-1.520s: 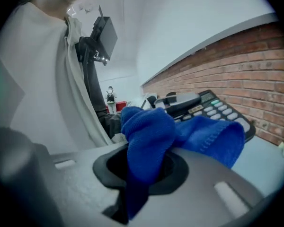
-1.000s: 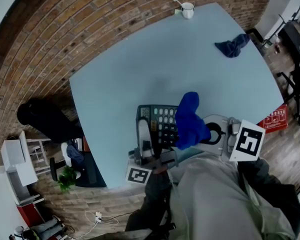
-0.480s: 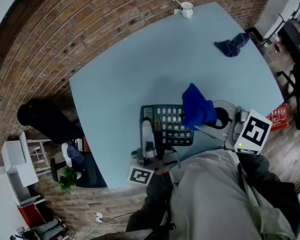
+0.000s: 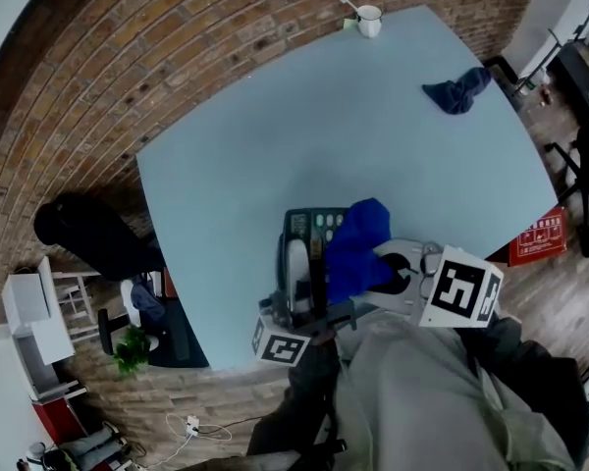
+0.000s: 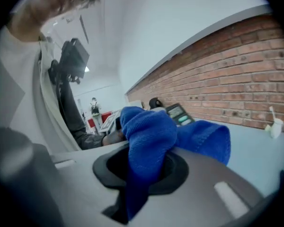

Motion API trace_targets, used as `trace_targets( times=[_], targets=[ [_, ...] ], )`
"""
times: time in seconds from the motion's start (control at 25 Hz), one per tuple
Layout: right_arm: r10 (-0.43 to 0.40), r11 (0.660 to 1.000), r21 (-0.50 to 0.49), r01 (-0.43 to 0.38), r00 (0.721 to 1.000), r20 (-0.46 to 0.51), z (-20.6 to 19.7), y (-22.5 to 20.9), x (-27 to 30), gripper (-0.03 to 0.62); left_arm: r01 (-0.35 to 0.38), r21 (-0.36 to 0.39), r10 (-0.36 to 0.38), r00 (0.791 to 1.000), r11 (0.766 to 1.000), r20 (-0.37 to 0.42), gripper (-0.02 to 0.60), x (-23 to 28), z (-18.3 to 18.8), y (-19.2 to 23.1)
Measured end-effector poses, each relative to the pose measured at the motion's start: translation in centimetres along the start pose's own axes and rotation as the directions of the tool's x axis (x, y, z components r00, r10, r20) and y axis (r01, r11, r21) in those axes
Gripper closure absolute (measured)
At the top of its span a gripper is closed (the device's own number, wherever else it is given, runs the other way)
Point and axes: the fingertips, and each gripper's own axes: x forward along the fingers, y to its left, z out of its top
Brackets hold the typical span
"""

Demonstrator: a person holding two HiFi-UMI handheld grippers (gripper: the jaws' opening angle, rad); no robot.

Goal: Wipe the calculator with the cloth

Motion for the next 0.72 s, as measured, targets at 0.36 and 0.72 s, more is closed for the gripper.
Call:
trace_targets(
  times=[0.36,0.72],
  targets=[
    [-0.233,0.971,-0.061,0.232,0.972,-0.014,4.6,-5.9,-1.4,0.526,0.117,0.075,-0.101,0.977,0.990,-0.189,0.534,1.3,-4.4,-3.0],
    [-0.099,0.993,0.062,0.105,0.991,-0.092,-0.5,-3.3,-0.5,0.526,0.003,0.119,0.013,0.992,0.993,-0.128,0.538,0.4,-2.6,-0.4]
  ],
)
